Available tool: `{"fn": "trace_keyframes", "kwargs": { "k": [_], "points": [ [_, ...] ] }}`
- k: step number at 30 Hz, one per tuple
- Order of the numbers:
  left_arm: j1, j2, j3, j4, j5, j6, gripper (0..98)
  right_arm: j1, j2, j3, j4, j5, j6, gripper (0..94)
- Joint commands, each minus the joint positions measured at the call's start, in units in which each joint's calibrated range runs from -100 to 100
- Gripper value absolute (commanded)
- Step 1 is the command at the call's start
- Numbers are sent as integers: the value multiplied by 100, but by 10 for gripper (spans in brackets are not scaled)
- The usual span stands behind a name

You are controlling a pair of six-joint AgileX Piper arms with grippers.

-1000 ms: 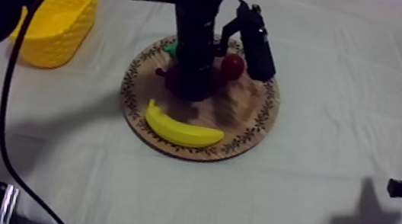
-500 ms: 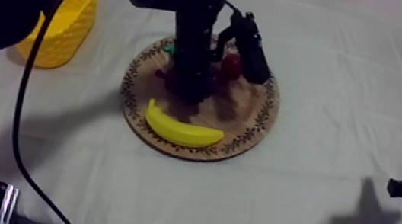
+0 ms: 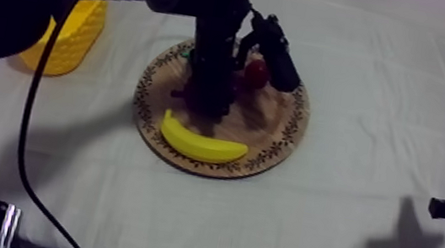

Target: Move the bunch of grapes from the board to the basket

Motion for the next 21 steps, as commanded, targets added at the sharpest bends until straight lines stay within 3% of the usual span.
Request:
{"fn": "trace_keyframes", "kwargs": {
  "k": [1, 21],
  "points": [
    [10, -42, 34, -13, -22, 16, 457, -2, 0, -4, 0, 0, -1, 3],
    [97, -2226, 1130, -23, 106, 26, 476, -2, 0, -4, 0, 0, -1, 3]
  ]
}}
